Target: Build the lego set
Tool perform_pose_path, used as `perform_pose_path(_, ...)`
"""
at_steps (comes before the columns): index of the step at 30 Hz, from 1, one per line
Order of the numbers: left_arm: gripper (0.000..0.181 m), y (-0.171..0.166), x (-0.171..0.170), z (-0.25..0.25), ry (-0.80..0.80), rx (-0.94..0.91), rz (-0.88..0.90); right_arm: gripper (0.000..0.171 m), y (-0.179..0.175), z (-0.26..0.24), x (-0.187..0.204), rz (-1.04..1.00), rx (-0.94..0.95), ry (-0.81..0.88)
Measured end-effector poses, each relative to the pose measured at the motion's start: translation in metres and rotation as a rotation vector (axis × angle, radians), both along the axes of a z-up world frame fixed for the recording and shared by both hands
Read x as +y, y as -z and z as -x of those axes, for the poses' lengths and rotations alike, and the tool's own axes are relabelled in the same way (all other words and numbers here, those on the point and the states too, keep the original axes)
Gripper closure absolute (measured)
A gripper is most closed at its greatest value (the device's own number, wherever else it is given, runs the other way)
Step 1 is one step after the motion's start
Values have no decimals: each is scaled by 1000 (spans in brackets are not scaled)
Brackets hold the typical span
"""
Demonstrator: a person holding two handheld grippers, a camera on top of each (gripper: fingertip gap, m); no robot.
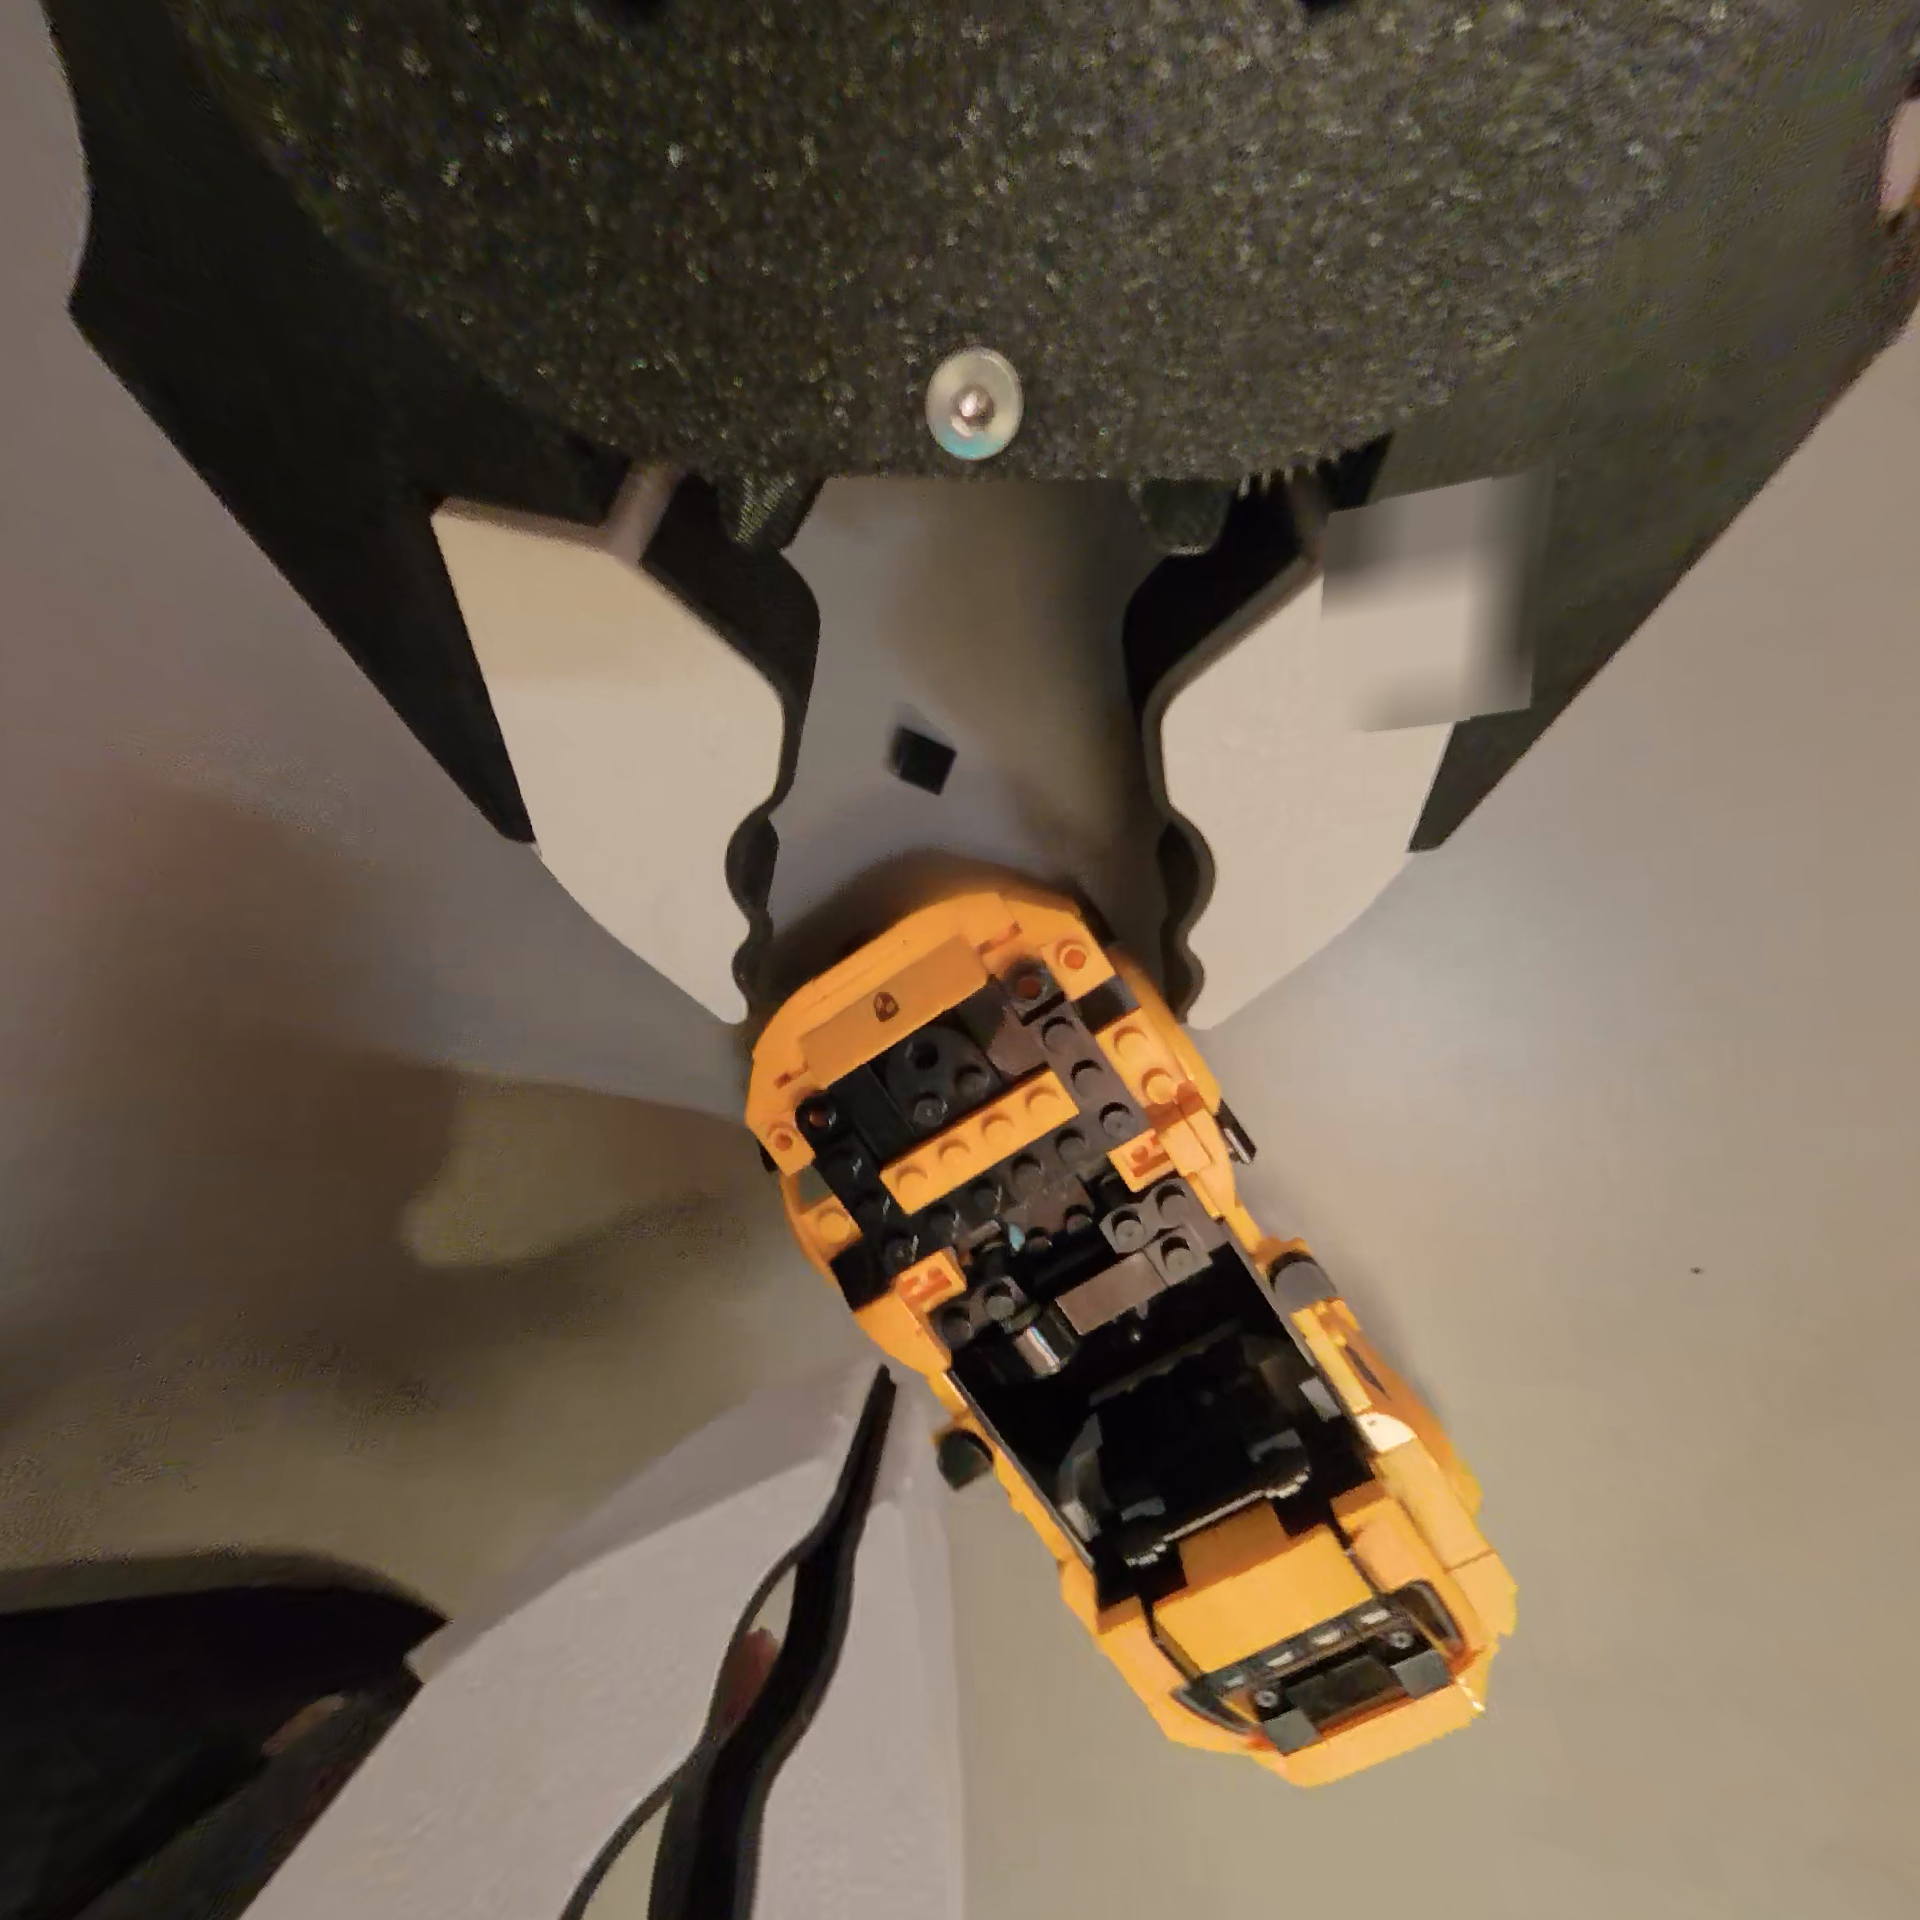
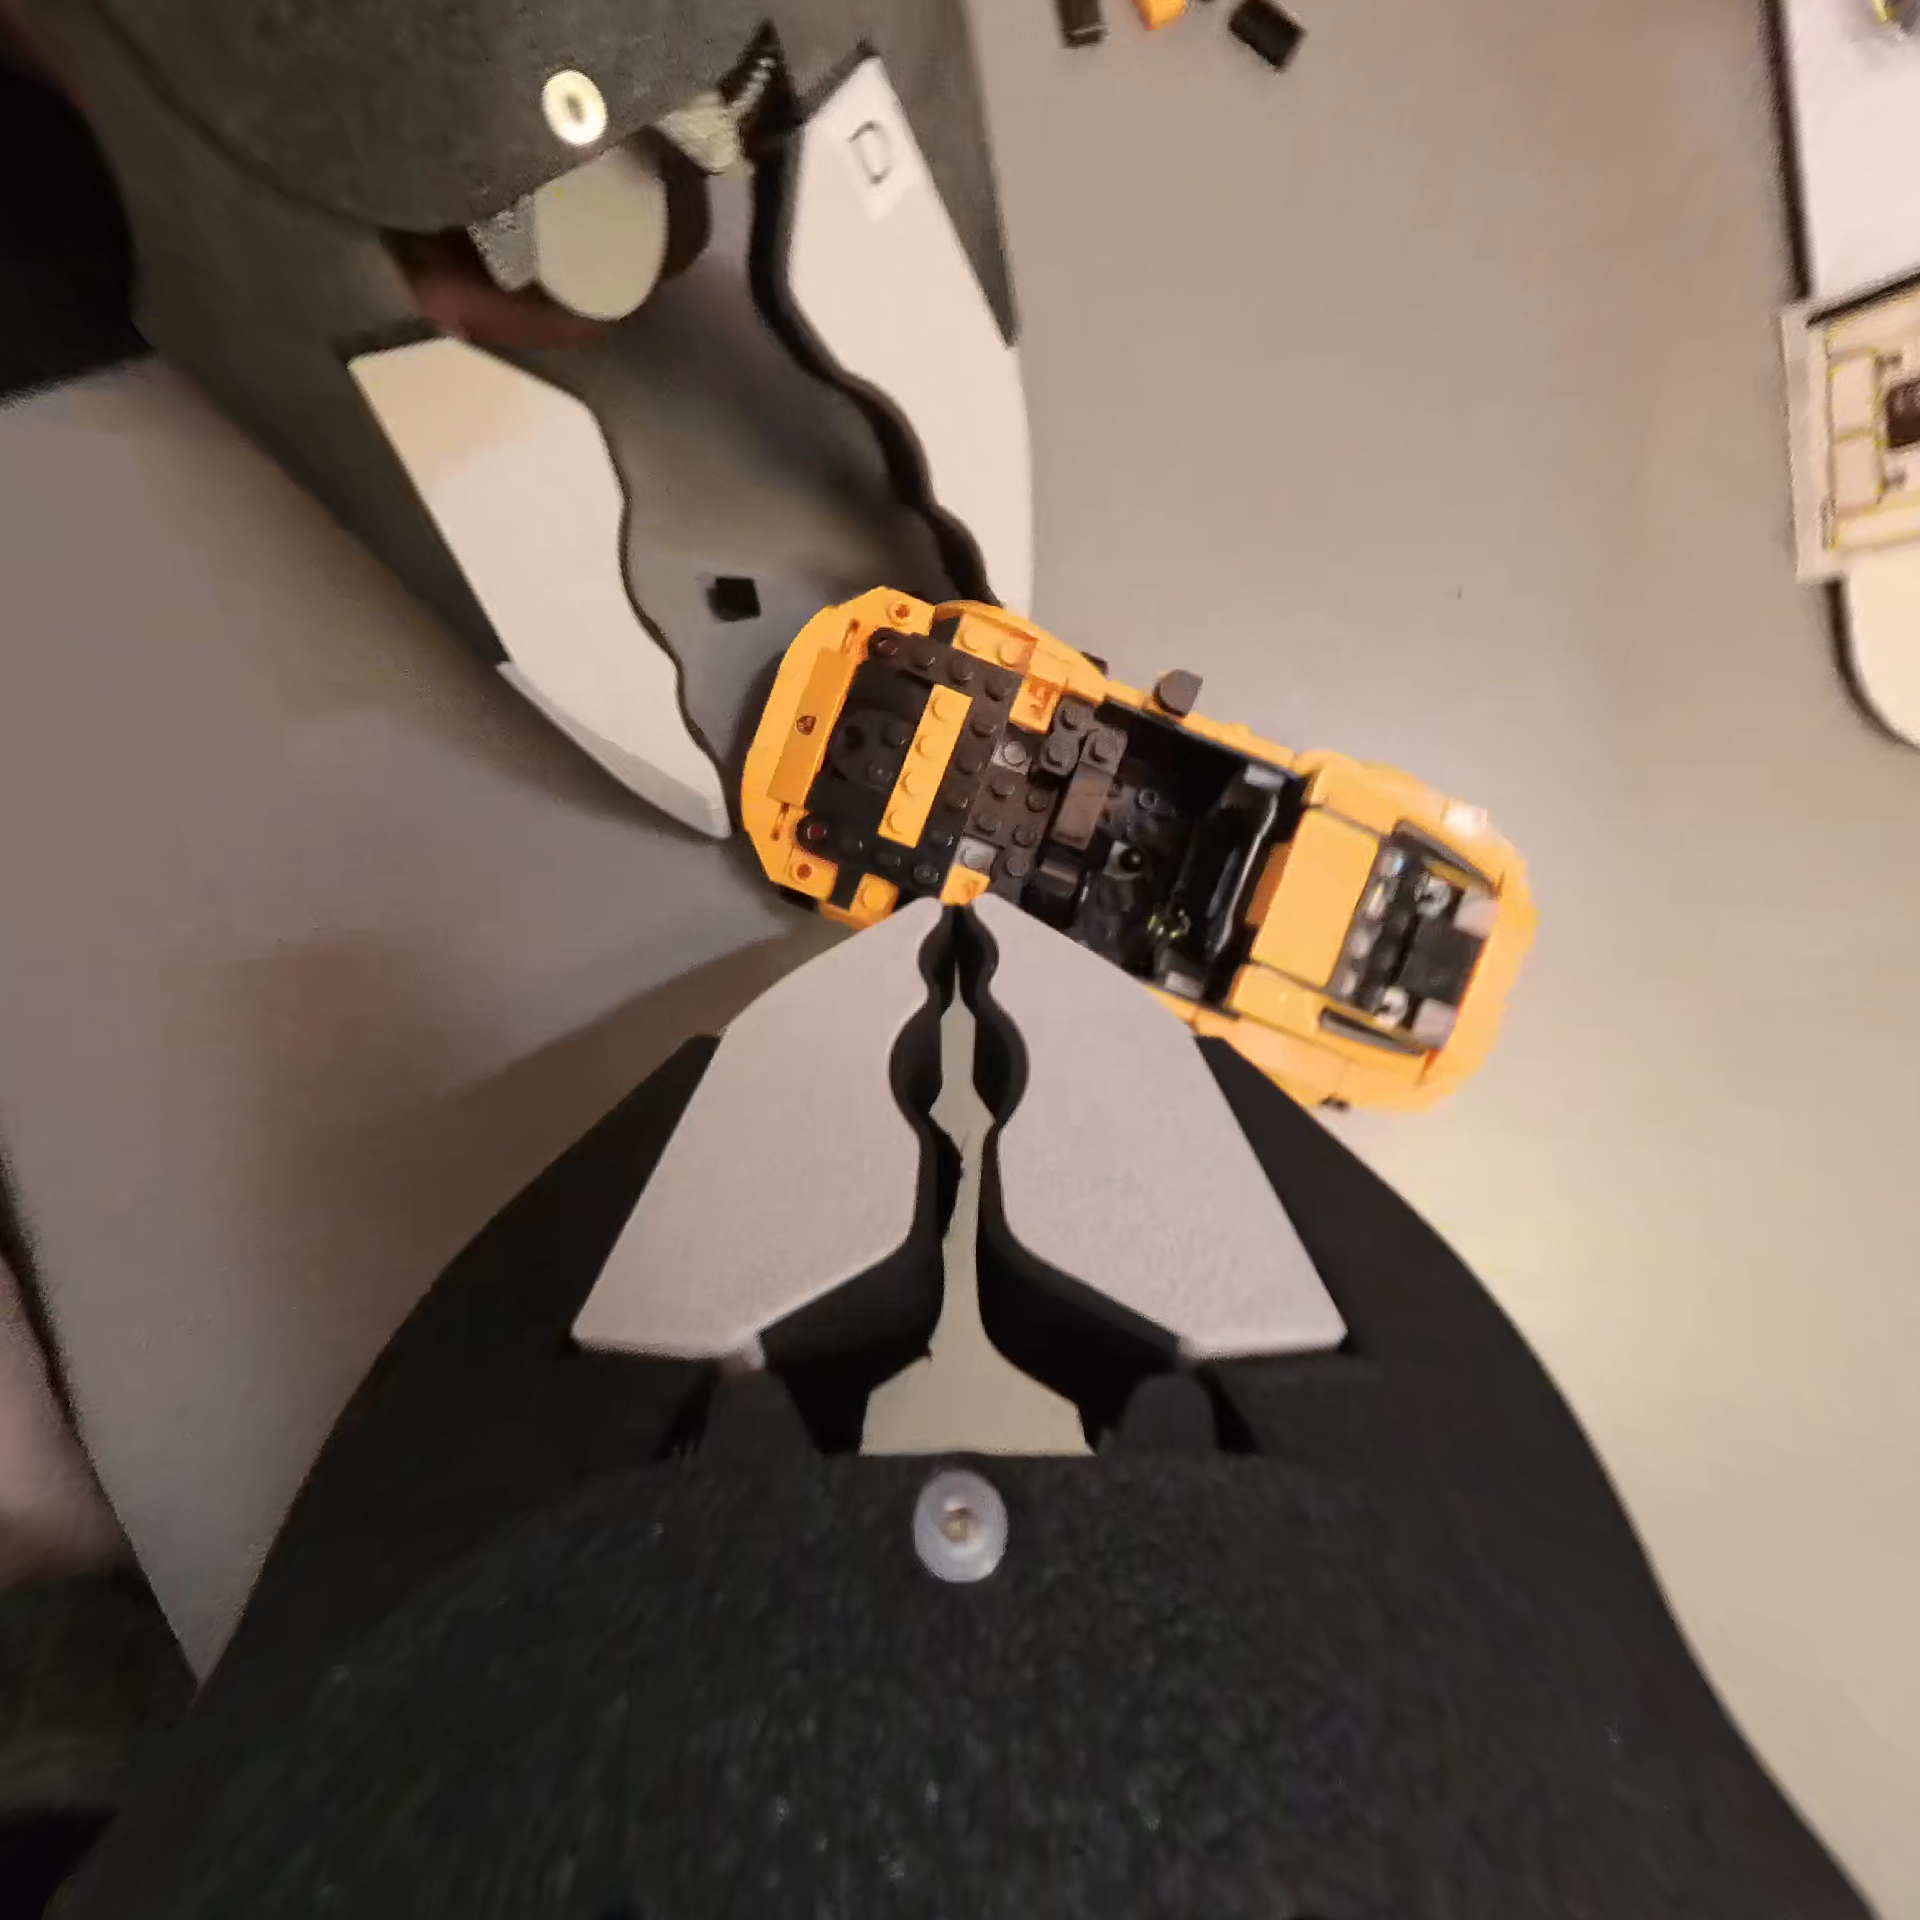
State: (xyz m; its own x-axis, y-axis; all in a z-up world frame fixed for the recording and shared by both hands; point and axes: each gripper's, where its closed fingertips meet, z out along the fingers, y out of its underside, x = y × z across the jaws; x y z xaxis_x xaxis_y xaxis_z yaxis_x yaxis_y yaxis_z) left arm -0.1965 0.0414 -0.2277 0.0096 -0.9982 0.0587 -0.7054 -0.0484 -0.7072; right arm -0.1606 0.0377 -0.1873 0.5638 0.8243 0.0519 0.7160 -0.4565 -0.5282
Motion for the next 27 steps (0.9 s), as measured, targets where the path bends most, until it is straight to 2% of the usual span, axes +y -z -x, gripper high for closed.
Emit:
perform_pose_path(5,118,-6,-30,-1,110,-22,36,170,4,-12,-17,-3,172,206)
perform_pose_path(6,118,-8,-37,-2,153,-38,45,159,6,-16,-21,12,211,245)
perform_pose_path(9,124,-17,-53,-6,256,-111,61,154,7,-32,-28,37,303,352)
perform_pose_path(14,124,-30,-33,-11,187,-184,129,156,11,-46,-34,140,410,421)
perform_pose_path(21,110,-17,-15,-27,117,-129,164,158,18,-40,-29,275,513,441)
perform_pose_path(27,117,-16,-18,-36,122,-108,192,158,19,-40,-27,303,554,460)
